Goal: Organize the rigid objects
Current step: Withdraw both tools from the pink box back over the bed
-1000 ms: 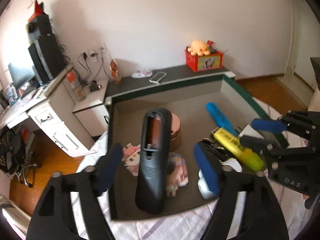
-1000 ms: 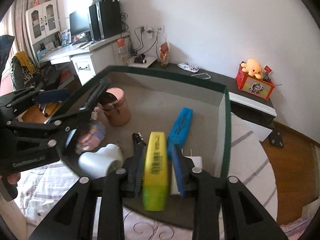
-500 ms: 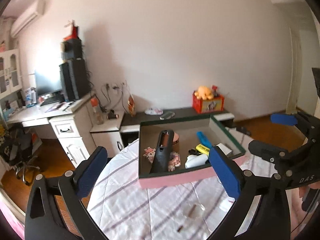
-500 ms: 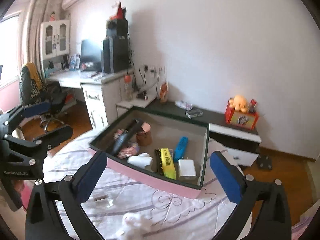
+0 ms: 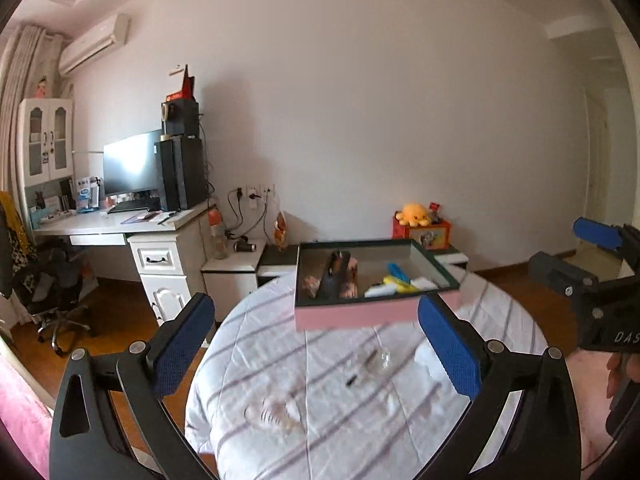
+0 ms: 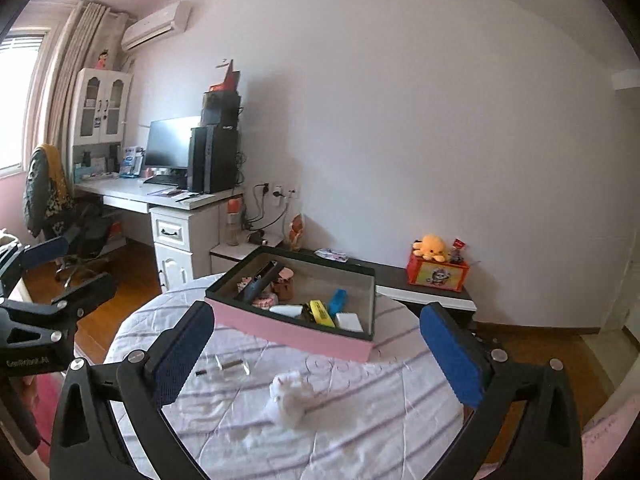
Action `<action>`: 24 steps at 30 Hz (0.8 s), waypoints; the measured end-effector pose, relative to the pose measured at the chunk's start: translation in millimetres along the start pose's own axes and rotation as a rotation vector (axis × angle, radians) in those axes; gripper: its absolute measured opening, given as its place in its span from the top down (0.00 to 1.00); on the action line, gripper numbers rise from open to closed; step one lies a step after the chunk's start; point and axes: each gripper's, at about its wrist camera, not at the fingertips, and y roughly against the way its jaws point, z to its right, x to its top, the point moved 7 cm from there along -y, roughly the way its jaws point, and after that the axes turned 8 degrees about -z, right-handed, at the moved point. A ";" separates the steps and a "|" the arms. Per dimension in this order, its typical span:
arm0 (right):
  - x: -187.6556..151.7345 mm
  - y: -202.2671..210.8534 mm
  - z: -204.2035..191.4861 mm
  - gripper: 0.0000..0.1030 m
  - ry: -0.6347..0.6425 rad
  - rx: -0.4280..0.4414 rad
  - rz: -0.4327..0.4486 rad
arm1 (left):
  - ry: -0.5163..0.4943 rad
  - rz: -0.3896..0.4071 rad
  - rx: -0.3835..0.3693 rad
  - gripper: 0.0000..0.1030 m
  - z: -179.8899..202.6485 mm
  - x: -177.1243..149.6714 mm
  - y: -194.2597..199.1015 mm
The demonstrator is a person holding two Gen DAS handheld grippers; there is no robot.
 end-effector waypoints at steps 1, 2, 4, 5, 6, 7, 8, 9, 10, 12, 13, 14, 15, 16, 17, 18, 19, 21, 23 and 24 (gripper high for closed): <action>-2.7 1.9 0.7 0.00 -0.007 -0.003 -0.001 | -0.013 0.001 0.011 0.00 0.1 -1.9 1.9; -6.7 4.1 1.2 0.00 -0.018 -0.006 -0.004 | -0.022 0.004 0.020 0.00 -0.1 -3.8 4.5; -12.8 7.4 2.6 0.00 -0.039 -0.006 -0.008 | -0.035 0.005 0.020 0.00 0.2 -5.5 10.6; -16.4 9.7 3.6 0.00 -0.048 -0.006 -0.014 | -0.032 0.012 0.016 0.00 -0.2 -4.6 13.1; -19.2 11.0 4.3 0.00 -0.056 -0.005 -0.017 | -0.025 0.018 0.008 0.00 -1.0 -3.5 15.2; -21.2 11.6 4.5 0.00 -0.061 -0.002 -0.020 | -0.019 0.020 0.004 0.00 -1.5 -3.7 17.2; -22.8 11.8 4.7 0.00 -0.063 -0.001 -0.027 | -0.014 0.025 -0.002 0.00 -1.7 -3.6 19.0; -24.0 11.4 5.7 0.00 -0.064 -0.006 -0.030 | -0.015 0.029 -0.009 0.00 -0.4 -4.6 21.0; -25.9 12.6 5.8 0.00 -0.065 -0.009 -0.030 | -0.015 0.028 -0.010 0.00 0.6 -5.8 21.4; -28.2 11.5 6.6 0.00 -0.069 -0.007 -0.040 | -0.019 0.020 -0.007 0.00 1.9 -8.1 19.5; -30.5 11.8 7.3 0.00 -0.073 -0.007 -0.043 | -0.020 0.014 -0.010 0.00 2.4 -9.6 17.8; -31.9 10.6 7.9 0.00 -0.077 -0.009 -0.049 | -0.023 0.004 -0.013 0.00 3.2 -11.7 16.1; -34.7 9.4 7.8 0.00 -0.078 -0.011 -0.056 | -0.025 -0.005 -0.011 0.00 3.3 -13.3 13.9; -36.7 7.0 9.0 0.00 -0.079 -0.013 -0.063 | -0.026 -0.013 -0.009 0.00 2.8 -15.6 10.4; -39.0 4.4 10.0 0.00 -0.082 -0.016 -0.071 | -0.028 -0.020 -0.010 0.00 2.9 -16.8 8.1; -42.3 -0.8 10.6 0.00 -0.085 -0.015 -0.086 | -0.028 -0.028 -0.008 0.00 2.6 -18.9 5.1; -45.3 -4.5 11.0 0.00 -0.086 -0.014 -0.095 | -0.028 -0.040 -0.006 0.00 2.1 -20.9 1.4; -52.2 -16.3 9.8 0.00 -0.087 -0.009 -0.126 | -0.030 -0.062 -0.001 0.00 0.6 -25.1 -6.6; -58.5 -26.4 7.8 0.00 -0.088 -0.006 -0.152 | -0.031 -0.077 0.004 0.00 -0.3 -28.7 -12.3; -62.4 -33.4 6.4 0.00 -0.091 0.000 -0.170 | -0.029 -0.084 0.004 0.00 -1.5 -30.7 -15.8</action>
